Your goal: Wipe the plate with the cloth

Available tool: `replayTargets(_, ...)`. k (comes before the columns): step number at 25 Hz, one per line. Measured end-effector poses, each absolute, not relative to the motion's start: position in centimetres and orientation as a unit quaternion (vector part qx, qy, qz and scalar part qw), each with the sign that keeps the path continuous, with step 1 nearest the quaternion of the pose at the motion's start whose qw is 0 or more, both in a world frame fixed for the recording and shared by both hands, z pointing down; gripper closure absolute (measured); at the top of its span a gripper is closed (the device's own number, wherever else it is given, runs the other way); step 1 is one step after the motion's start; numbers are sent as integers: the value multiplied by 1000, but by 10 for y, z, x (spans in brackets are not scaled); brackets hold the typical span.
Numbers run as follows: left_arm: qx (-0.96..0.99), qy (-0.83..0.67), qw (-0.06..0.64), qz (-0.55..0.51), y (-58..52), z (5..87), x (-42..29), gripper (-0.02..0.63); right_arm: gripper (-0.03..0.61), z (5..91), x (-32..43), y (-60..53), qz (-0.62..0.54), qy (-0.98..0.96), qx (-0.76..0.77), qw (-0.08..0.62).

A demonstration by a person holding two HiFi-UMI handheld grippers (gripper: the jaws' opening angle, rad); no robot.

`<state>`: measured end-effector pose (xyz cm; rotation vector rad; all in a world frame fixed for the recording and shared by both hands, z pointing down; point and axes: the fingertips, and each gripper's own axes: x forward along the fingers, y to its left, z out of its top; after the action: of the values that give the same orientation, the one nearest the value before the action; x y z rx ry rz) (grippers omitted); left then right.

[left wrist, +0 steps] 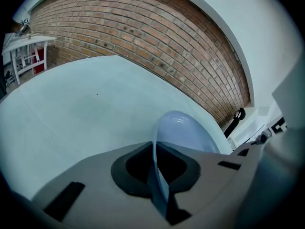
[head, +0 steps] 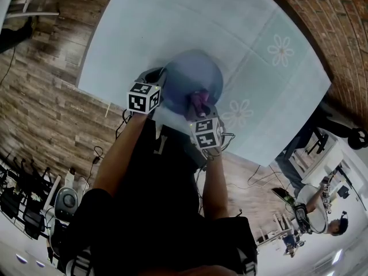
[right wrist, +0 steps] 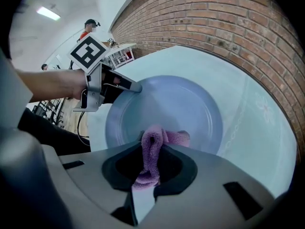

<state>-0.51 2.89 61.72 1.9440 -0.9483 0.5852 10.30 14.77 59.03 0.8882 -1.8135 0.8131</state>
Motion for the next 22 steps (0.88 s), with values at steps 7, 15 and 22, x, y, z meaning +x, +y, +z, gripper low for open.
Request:
replayTargets(7,779,-380,442,230,32,617,-5,569,503,587,75,151,344,-761,334,437)
replayTargets(15,779,-379,444,228,32,617,-3,569,503,591,47,147,345,-779,302,428)
replayTargets(22,778,-377,448,228,30,617,-2,569,503,592,20,140,340,-800,270,415)
